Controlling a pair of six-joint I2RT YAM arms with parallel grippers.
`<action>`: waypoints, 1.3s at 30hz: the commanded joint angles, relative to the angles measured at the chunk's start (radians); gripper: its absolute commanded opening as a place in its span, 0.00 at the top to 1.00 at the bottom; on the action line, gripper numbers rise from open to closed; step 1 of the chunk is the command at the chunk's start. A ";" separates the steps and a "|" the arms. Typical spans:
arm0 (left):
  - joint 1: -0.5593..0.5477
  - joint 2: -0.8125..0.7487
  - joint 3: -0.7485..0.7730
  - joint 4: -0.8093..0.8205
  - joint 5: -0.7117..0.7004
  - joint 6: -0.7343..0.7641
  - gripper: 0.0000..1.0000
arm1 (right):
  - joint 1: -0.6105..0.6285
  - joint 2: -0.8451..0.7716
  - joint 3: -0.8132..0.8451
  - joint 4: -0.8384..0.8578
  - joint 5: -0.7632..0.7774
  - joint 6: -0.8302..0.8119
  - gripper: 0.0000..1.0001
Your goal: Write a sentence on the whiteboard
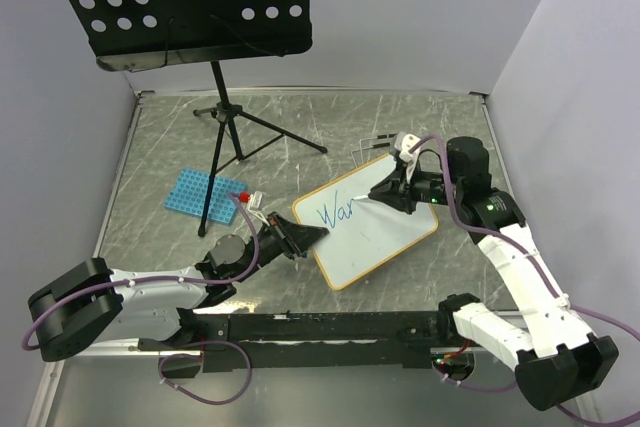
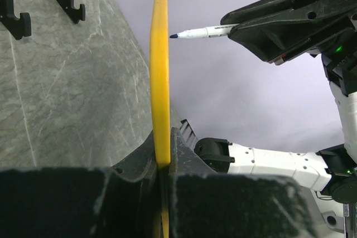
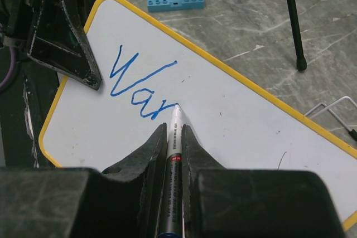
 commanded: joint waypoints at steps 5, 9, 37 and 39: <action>-0.001 -0.037 0.011 0.192 0.006 -0.033 0.99 | -0.026 -0.048 0.019 0.016 -0.068 -0.004 1.00; -0.001 -0.036 0.012 0.192 0.009 -0.034 0.99 | -0.026 -0.030 0.018 0.018 -0.051 0.003 1.00; 0.005 -0.036 0.020 0.189 0.012 -0.027 0.99 | -0.028 -0.022 -0.022 -0.116 -0.054 -0.098 1.00; 0.005 -0.029 0.018 0.193 0.014 -0.030 0.99 | -0.028 -0.019 -0.013 -0.113 -0.057 -0.093 1.00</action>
